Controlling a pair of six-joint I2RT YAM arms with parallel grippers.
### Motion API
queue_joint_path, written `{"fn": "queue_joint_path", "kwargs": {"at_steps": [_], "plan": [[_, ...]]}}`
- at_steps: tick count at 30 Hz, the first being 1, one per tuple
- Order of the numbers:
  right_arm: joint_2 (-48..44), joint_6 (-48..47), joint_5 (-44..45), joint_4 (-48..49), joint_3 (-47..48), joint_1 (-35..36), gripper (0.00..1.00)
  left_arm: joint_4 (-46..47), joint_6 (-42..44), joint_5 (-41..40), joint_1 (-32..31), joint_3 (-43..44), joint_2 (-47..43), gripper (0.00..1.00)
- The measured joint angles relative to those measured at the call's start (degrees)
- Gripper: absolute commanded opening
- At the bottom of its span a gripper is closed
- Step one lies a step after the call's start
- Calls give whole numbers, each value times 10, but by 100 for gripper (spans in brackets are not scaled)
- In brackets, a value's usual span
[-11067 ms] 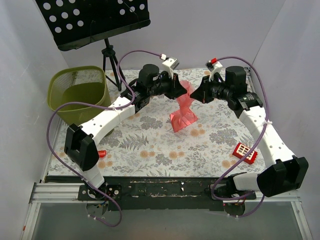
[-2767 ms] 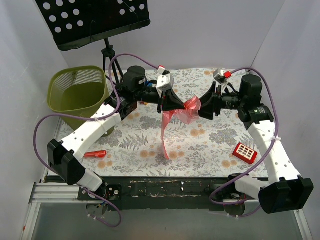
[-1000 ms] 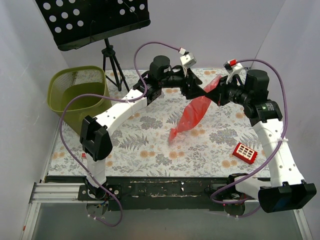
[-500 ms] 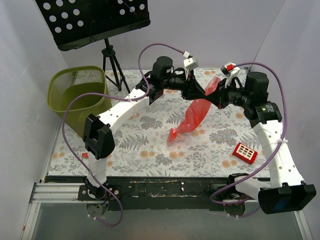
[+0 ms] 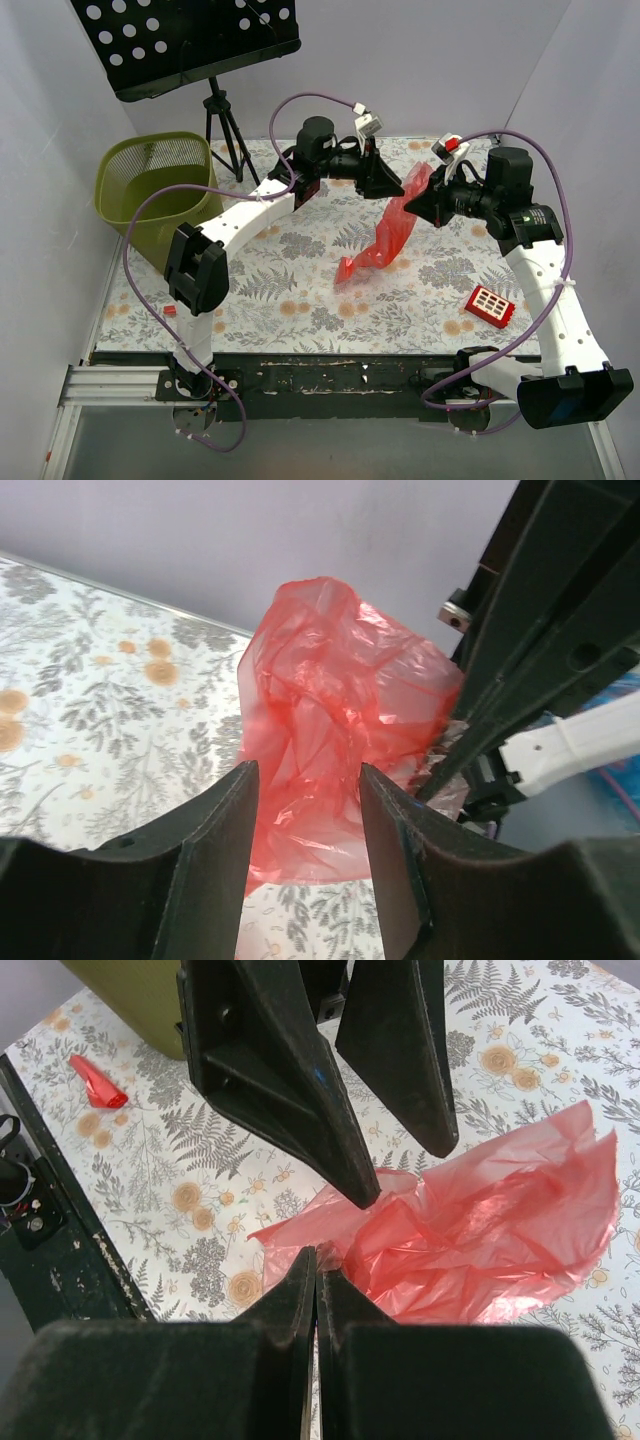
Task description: Put the trash bags into the trash bin
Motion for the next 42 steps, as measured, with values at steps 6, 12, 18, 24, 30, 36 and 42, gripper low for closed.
{"fn": "queue_joint_path", "kwargs": {"at_steps": [6, 12, 18, 24, 30, 36, 42], "plan": [[-1, -4, -7, -9, 0, 0, 1, 88, -88, 83, 11, -28, 5, 39], [-1, -3, -6, -9, 0, 0, 1, 111, -106, 125, 8, -33, 7, 39], [-1, -3, -8, -9, 0, 0, 1, 100, -91, 118, 5, -33, 7, 26], [-1, -2, -9, -9, 0, 0, 1, 89, -76, 115, 5, -33, 7, 0], [-1, 31, 70, -2, -2, -1, 1, 37, -29, 35, 5, -47, -7, 0], [10, 101, 184, 14, -2, -41, 1, 27, 22, -97, 5, -211, -162, 0], [43, 136, 232, 19, 0, -64, 1, 46, 47, -142, 1, -281, -255, 0]]}}
